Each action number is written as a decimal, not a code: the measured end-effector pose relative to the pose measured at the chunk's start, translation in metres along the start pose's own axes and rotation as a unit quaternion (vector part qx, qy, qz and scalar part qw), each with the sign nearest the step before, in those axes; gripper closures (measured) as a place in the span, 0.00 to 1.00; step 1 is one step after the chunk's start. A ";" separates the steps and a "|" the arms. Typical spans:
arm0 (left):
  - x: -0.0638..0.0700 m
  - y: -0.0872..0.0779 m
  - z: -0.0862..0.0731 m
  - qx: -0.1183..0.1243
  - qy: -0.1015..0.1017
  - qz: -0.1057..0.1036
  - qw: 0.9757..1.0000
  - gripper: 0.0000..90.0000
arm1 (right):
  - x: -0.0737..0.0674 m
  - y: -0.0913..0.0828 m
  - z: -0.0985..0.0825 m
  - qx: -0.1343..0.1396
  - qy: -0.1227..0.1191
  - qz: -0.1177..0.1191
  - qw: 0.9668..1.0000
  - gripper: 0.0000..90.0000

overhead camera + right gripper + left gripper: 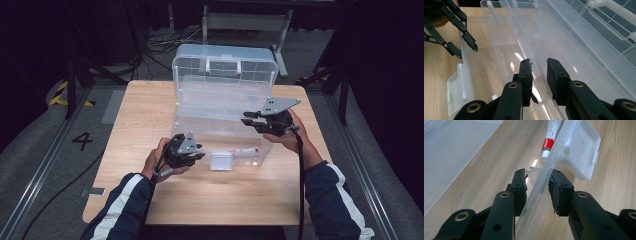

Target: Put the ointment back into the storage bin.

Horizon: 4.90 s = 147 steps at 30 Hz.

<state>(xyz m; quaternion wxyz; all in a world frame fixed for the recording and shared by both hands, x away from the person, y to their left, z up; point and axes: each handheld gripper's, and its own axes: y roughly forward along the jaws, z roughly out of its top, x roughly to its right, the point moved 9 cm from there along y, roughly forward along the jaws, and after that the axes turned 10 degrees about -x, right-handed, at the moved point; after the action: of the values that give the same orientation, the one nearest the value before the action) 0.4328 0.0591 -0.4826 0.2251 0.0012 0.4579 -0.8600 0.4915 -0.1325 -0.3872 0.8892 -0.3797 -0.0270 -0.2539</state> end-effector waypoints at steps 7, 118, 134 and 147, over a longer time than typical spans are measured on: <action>-0.001 -0.004 -0.003 0.001 0.001 -0.002 1.000 0.76 | -0.001 0.000 0.000 -0.001 0.000 0.000 1.000 0.83; -0.151 -0.080 0.034 0.159 -0.220 0.076 0.959 1.00 | -0.023 -0.001 -0.012 -0.057 -0.048 -0.008 0.997 0.80; -0.144 -0.083 0.030 0.143 -0.205 0.093 0.964 1.00 | -0.022 -0.017 -0.023 -0.057 -0.045 -0.034 0.997 0.82; -0.140 -0.086 0.028 0.132 -0.190 0.089 0.969 1.00 | -0.010 -0.046 -0.039 -0.047 -0.023 -0.055 0.997 0.84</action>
<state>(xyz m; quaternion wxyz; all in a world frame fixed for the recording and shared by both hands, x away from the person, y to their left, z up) 0.5310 0.1321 -0.3696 0.3818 -0.0919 0.2874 -0.8736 0.4554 -0.1816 -0.3868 0.8542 -0.4248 -0.0559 -0.2945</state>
